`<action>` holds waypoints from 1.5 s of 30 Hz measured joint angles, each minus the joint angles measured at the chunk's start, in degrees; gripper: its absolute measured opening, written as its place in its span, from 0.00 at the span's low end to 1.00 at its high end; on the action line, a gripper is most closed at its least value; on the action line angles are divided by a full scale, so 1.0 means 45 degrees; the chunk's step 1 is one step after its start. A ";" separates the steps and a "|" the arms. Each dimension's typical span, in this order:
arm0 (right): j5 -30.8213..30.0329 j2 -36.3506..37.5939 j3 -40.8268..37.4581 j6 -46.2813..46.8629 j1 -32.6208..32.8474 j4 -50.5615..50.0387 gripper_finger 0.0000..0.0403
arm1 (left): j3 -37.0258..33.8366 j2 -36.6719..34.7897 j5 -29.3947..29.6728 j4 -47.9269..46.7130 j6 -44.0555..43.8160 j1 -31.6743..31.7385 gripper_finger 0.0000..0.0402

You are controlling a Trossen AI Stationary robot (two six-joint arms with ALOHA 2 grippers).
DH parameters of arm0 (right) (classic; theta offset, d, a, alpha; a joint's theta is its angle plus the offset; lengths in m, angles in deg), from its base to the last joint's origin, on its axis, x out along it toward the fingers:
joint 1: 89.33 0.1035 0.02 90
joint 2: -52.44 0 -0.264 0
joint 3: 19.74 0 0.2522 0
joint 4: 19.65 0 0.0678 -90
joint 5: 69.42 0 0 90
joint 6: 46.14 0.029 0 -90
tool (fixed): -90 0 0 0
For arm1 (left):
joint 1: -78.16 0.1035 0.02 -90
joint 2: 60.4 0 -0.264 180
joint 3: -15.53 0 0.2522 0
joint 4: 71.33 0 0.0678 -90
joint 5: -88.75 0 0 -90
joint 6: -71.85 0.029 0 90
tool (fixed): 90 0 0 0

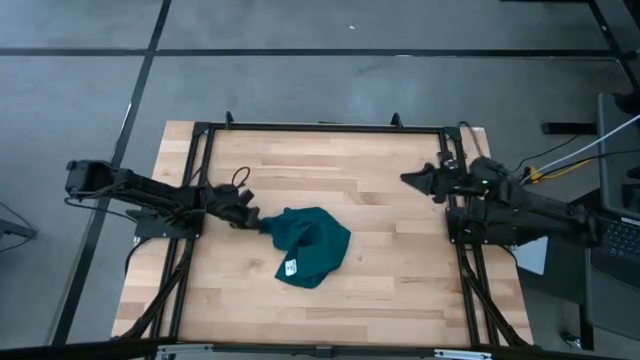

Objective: Fold microfiber towels
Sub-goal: Fold the blue napkin

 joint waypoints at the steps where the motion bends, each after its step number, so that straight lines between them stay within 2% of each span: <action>1: 0.0179 -0.0484 0.0000 0.0176 0.0161 0.0202 0.34 | 0.0000 0.0000 0.0088 0.0064 0.0000 0.0194 0.01; 3: 0.0381 -0.1397 -0.0009 0.0293 0.0532 0.0811 0.34 | 0.0000 0.0000 0.0184 0.0485 0.0150 0.0562 0.01; 9: 0.0255 -0.4492 0.0145 0.0879 0.1720 0.4618 0.34 | 0.0024 -0.0010 0.0783 0.2204 0.0539 0.1519 0.01; 15: 0.0485 -0.7781 0.2407 -0.0032 0.2531 0.4568 0.34 | 0.0029 -0.0011 0.1165 0.4086 0.0563 0.2169 0.01; 22: 0.0648 -1.0730 0.4913 -0.1355 0.2446 0.4528 0.33 | 0.0421 -0.0019 0.1746 0.6612 0.1062 0.2682 0.01; 27: 0.0955 -1.1598 0.6086 -0.1760 0.2111 0.4533 0.33 | 0.1566 -0.0019 0.1164 0.6684 0.1863 0.3076 0.01; 32: 0.1204 -1.1742 0.6743 -0.1873 0.1980 0.4490 0.33 | 0.2911 -0.0019 0.0558 0.6465 0.2543 0.3532 0.00; 37: 0.1200 -1.1717 0.6868 -0.1587 0.2001 0.4352 0.33 | 0.4275 -0.0019 0.0277 0.4708 0.3492 0.4098 0.00; 45: 0.1152 -1.1711 0.6868 -0.1221 0.2440 0.3618 0.33 | 0.6326 -0.0019 0.0561 0.2482 0.5122 0.5382 0.00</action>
